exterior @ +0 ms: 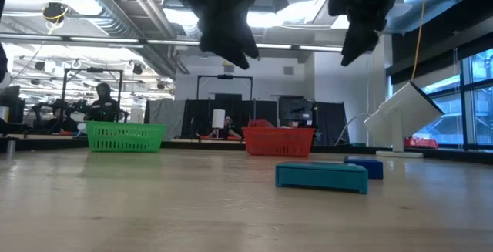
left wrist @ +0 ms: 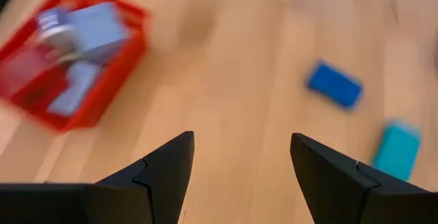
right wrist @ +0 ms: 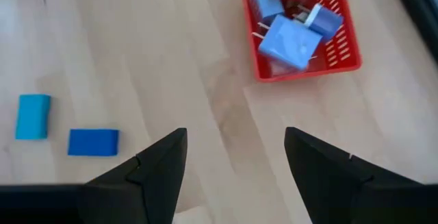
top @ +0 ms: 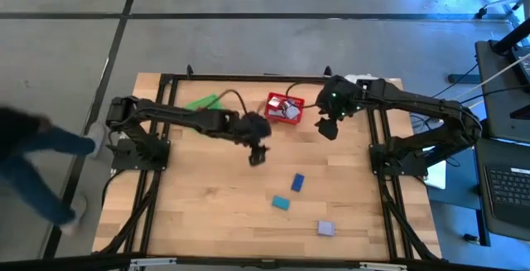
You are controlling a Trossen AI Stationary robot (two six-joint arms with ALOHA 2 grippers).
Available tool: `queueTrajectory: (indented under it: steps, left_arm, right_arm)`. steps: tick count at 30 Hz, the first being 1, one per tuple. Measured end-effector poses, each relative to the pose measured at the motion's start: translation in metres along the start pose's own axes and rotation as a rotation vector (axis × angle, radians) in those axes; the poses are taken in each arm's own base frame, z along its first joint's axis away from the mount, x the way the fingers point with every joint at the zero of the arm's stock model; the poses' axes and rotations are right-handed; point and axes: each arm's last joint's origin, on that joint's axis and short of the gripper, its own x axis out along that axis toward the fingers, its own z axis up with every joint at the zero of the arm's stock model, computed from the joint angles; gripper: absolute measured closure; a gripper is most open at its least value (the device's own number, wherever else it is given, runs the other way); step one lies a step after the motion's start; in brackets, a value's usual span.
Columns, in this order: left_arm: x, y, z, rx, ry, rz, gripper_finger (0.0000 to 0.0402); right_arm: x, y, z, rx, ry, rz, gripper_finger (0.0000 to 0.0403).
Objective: Pick & Place Office items
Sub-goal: Put the blue digital clock into the green bin
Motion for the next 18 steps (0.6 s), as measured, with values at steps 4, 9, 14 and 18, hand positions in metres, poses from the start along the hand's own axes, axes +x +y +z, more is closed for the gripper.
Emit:
queueTrajectory:
  steps: [4,9,14,18]
  left_arm:
    - [0.022,-0.021,-0.013,0.269,0.069,-0.049,0.0162]
    - [0.057,-0.045,-0.031,0.399,0.14,-0.168,0.0162]
    - [0.078,-0.068,-0.041,0.411,0.137,-0.42,0.0162]
    - [0.081,-0.085,-0.048,0.436,0.135,-0.497,0.0162]
  right_arm:
    - [0.001,0.01,-0.001,0.092,0.008,0.021,0.0157]
    - [0.001,0.021,-0.004,0.257,0.029,0.04,0.0157]
    - [0.002,0.034,-0.006,0.322,0.045,0.063,0.0157]
    - [0.002,0.046,-0.009,0.354,0.052,0.065,0.0157]
